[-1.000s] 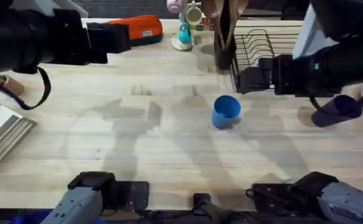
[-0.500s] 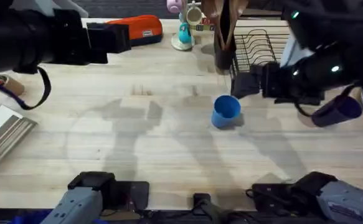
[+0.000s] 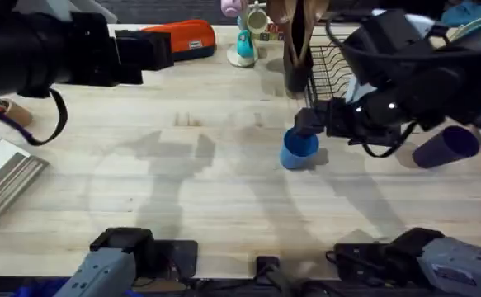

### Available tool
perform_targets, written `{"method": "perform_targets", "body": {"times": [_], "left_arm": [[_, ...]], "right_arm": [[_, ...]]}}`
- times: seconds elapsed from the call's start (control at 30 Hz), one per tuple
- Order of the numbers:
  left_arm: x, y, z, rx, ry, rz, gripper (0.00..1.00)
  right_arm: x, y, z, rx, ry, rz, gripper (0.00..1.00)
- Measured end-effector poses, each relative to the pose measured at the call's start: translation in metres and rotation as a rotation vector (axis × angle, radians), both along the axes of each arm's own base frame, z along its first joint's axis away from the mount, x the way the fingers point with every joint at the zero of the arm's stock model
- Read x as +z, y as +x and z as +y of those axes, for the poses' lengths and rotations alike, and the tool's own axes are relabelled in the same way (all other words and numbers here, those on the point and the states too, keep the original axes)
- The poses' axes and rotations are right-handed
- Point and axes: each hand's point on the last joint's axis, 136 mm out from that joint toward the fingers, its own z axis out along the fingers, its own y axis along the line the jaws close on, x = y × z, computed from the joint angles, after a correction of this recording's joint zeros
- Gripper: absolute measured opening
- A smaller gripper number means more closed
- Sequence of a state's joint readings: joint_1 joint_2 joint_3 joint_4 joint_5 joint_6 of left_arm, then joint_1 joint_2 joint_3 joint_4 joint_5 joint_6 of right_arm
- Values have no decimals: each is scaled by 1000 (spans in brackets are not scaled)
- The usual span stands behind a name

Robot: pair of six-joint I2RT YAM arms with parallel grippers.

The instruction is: Pick up the cup on the table and put them onto the rack.

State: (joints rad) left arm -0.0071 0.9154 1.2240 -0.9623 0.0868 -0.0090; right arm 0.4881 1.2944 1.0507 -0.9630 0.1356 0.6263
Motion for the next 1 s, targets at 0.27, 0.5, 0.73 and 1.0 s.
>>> {"method": "perform_targets", "body": {"times": [0.27,0.5,0.73,1.0], "left_arm": [[0,0,0,0,0,0,992],[0,0,0,0,0,0,993],[0,0,0,0,0,0,993],[0,0,0,0,0,0,993]], "right_arm": [[-25,1,1,-6,-43,86,670],[-30,1,6,-4,-19,105,68],[-27,0,11,4,5,101,35],[-19,-10,5,58,-34,145,32]]}}
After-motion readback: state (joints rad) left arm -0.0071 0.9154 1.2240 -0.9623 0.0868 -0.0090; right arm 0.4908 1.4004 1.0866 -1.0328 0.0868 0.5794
